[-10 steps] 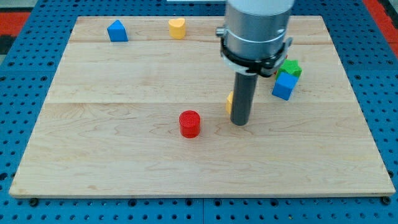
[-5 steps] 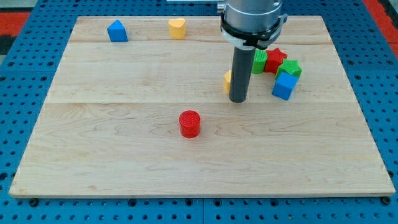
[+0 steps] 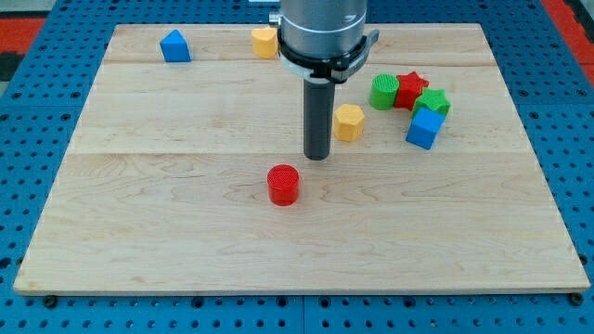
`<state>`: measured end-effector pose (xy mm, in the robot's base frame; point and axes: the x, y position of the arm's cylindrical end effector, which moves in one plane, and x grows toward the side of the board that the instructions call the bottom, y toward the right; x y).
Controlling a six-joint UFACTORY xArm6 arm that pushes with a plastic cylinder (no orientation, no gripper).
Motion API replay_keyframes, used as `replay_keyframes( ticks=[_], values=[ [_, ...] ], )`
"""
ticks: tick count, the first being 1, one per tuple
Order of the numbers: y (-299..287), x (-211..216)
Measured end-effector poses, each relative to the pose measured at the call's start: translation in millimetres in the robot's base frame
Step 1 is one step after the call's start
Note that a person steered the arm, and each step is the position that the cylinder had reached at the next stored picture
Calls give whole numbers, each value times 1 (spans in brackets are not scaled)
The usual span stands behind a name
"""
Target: Place the yellow hexagon near to the group of blocks
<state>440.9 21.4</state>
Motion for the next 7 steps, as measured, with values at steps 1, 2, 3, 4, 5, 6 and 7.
replay_keyframes(
  ticks=[1, 2, 3, 4, 5, 6, 7],
  values=[
    [-3, -13],
    [-14, -26],
    [18, -32],
    [62, -32],
    [77, -32],
    [52, -28],
    [-10, -22]
  ],
)
